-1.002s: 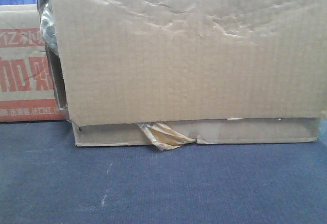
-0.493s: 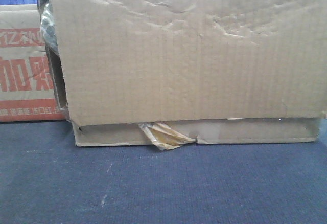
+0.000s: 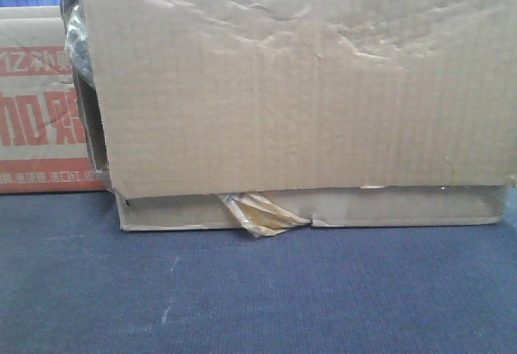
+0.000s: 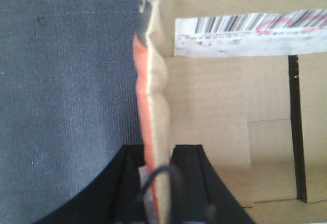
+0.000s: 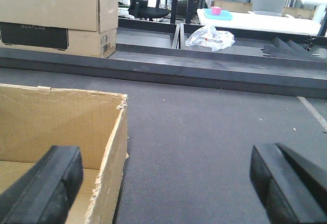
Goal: Stack two boxes on right shelf middle
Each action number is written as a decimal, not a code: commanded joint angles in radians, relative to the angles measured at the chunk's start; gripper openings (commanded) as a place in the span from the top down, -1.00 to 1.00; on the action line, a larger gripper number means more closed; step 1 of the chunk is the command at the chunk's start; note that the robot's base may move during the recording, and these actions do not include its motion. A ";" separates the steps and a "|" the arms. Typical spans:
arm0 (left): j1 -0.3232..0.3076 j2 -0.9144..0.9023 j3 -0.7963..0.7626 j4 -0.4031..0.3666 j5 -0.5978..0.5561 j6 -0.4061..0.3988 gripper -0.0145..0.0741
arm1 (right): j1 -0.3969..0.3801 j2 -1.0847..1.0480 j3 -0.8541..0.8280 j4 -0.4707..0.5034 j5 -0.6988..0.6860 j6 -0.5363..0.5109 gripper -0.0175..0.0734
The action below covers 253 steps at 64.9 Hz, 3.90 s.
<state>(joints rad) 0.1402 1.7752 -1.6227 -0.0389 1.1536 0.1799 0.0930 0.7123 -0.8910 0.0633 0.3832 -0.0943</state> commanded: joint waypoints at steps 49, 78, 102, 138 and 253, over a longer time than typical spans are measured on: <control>-0.193 -0.357 -0.520 -0.054 -0.020 -0.244 0.92 | 0.001 0.003 -0.007 0.003 0.009 -0.001 -0.64; -0.563 -0.090 -0.528 0.053 -0.012 -0.435 0.92 | 0.001 0.003 -0.007 0.052 -0.001 -0.001 -0.64; -0.589 0.113 -0.528 0.055 -0.042 -0.479 0.92 | 0.001 0.003 -0.007 0.054 0.001 -0.001 -0.64; -0.589 0.123 -0.571 0.039 0.018 -0.479 -0.64 | 0.049 0.003 -0.007 0.054 0.003 -0.001 -0.64; -0.496 0.088 -0.228 0.026 0.068 -0.366 -0.12 | 0.049 0.977 -0.654 0.186 0.710 -0.125 0.24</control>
<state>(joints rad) -0.3479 1.8667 -1.8500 -0.0100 1.2269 -0.1852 0.1420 1.6911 -1.5383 0.2500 1.0949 -0.2063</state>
